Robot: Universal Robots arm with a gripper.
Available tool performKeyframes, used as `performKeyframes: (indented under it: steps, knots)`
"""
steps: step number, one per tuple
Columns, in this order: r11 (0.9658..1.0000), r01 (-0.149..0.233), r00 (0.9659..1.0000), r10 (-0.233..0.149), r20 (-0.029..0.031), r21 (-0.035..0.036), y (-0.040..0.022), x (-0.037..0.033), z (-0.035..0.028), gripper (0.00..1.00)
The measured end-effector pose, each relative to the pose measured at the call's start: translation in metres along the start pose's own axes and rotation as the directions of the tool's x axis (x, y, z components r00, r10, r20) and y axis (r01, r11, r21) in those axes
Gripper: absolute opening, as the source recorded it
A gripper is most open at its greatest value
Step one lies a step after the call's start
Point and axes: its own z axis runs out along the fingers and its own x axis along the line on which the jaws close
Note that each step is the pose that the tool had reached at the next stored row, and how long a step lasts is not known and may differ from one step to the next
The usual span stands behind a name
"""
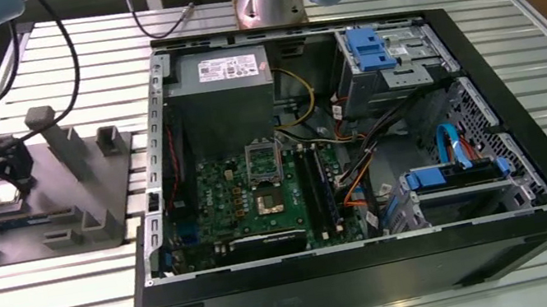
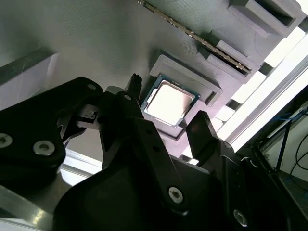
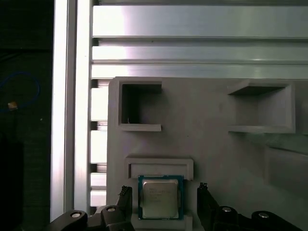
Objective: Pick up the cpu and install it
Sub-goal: 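Pick up the cpu and move it towards the insertion slot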
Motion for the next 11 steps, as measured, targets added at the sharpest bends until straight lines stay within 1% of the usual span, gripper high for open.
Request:
performKeyframes:
  steps: [5, 11]
  knots:
    - [1.0000, 0.000, 1.0000, 0.000, 0.0002, -0.0001, -0.0001, 0.0008, 0.0035, 0.64]
    - [1.0000, 0.000, 1.0000, 0.000, 0.0000, 0.0000, -0.0002, 0.0021, 0.0054, 0.64]
